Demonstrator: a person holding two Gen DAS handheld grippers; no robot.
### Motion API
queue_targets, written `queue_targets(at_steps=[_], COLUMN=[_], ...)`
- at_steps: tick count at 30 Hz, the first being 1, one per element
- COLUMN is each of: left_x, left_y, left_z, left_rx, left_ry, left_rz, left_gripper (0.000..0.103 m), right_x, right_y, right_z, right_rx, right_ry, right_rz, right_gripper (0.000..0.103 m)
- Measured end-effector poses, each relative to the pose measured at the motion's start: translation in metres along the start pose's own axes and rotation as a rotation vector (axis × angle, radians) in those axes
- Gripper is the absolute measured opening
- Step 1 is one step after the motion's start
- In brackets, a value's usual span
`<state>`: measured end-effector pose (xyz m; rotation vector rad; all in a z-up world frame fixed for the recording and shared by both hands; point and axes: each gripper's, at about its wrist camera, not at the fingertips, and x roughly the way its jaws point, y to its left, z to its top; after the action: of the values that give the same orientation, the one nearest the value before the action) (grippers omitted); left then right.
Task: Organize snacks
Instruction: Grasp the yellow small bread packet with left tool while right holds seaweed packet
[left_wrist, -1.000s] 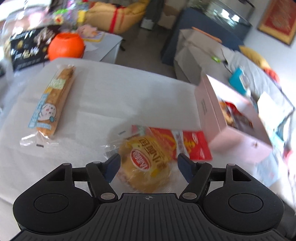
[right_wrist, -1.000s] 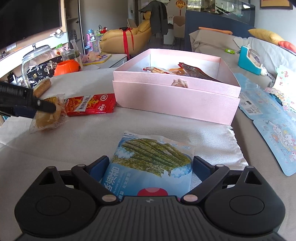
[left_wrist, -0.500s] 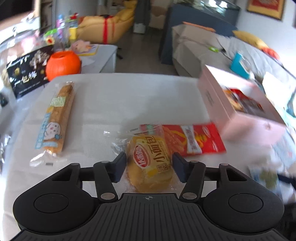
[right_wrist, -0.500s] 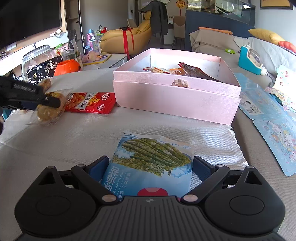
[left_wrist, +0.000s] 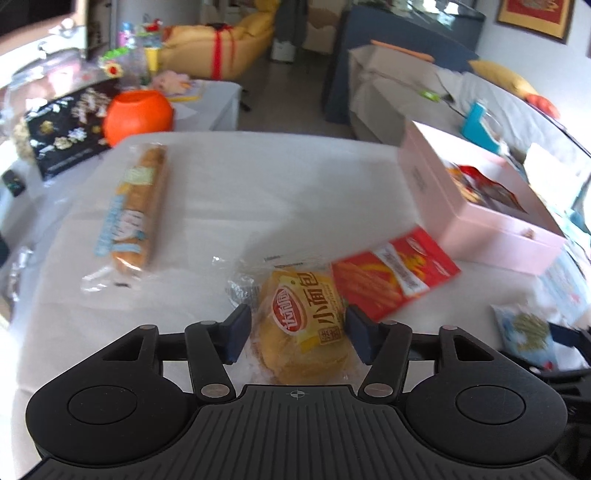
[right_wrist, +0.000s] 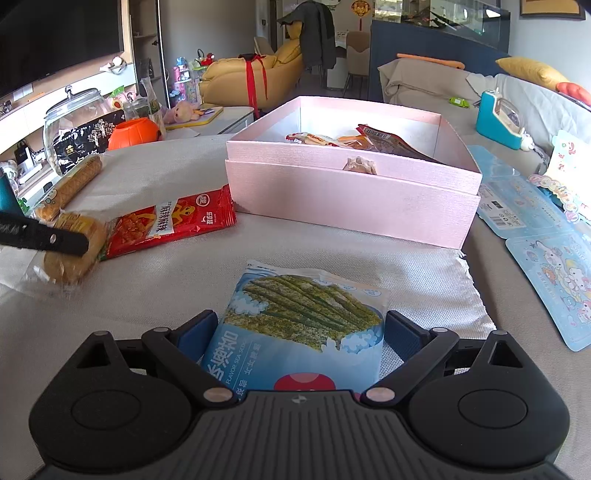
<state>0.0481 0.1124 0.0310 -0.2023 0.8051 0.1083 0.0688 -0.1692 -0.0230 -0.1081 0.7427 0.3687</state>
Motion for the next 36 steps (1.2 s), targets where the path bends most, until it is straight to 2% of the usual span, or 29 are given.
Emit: queue_targets(at_steps=[2,6,9,13,15,18,23,28,30,36], left_x=[-0.005,-0.02,-0.03,-0.035,-0.035,-0.032,-0.03,-0.031,-0.031,-0.031], left_y=[0.005,0.012,0.004,-0.023,-0.038,-0.053,-0.048,-0.045,-0.044,-0.042], left_z=[-0.002,-0.014,-0.027,-0.039,-0.044,-0.049,-0.049,-0.05,-0.051,-0.051], left_rx=[-0.003,-0.023,-0.005,0.06,0.102,0.16,0.129,0.117,0.108,0.103], left_ry=[-0.008,0.002,0.024,0.065,0.067,0.052,0.061,0.062,0.063,0.065], left_rz=[0.025,-0.002,-0.063,-0.188,-0.211,-0.182,-0.186,-0.191,-0.196,-0.197], left_gripper=[0.058,0.057,0.057,0.056,0.056,0.06,0.06,0.061,0.061,0.062], right_x=[0.0,0.0,0.0,0.002,0.003,0.005,0.007,0.018,0.014,-0.024], right_y=[0.0,0.0,0.0,0.001,0.001,0.0,-0.007,-0.001,0.002,0.006], right_z=[0.0,0.0,0.0,0.0,0.001,0.002,0.013,0.025,0.028,0.033], right_rx=[0.0,0.0,0.0,-0.003,-0.004,-0.014,0.017,-0.001,-0.024,-0.087], right_ry=[0.0,0.0,0.0,0.003,0.008,0.021,0.067,0.099,0.087,-0.025], right_rz=[0.0,0.0,0.0,-0.002,-0.003,0.011,0.044,0.01,0.029,0.034], right_gripper=[0.097,0.097,0.097,0.098,0.099,0.101,0.102,0.099,0.088,0.086])
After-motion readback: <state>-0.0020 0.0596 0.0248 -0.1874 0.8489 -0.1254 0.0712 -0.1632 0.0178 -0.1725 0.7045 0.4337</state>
